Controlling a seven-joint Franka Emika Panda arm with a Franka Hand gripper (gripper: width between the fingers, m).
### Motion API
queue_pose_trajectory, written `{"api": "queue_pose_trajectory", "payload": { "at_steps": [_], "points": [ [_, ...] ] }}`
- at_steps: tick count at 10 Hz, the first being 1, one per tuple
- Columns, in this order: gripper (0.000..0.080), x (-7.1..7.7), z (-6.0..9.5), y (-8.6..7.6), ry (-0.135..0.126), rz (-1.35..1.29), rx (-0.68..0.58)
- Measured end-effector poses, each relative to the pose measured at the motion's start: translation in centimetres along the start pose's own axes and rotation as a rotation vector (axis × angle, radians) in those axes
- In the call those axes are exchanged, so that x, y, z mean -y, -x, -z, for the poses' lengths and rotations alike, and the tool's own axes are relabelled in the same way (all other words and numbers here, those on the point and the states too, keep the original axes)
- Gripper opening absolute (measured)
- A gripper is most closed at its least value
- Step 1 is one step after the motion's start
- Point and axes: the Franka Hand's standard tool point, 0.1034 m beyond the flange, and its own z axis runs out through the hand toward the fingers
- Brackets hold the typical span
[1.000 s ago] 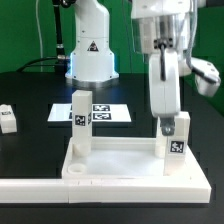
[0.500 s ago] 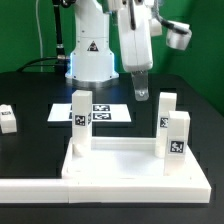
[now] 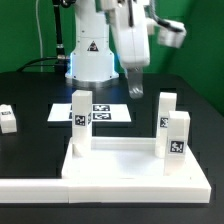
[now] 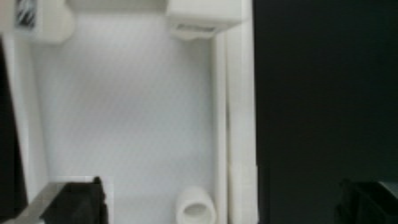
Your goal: Assemble desk
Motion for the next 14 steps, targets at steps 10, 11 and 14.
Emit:
{"api": "queue_pose_trajectory", "payload": {
  "at_steps": [10, 11, 14],
  "points": [
    [0.0649, -4.1, 3.2, -5.4, -0.007, 0.781, 0.022],
    [0.0649, -5.5, 3.1, -7.7, 0.005, 0.875, 0.025],
    [0.0649, -7.1, 2.2, -9.2, 0.029, 1.066, 0.021]
  ]
}}
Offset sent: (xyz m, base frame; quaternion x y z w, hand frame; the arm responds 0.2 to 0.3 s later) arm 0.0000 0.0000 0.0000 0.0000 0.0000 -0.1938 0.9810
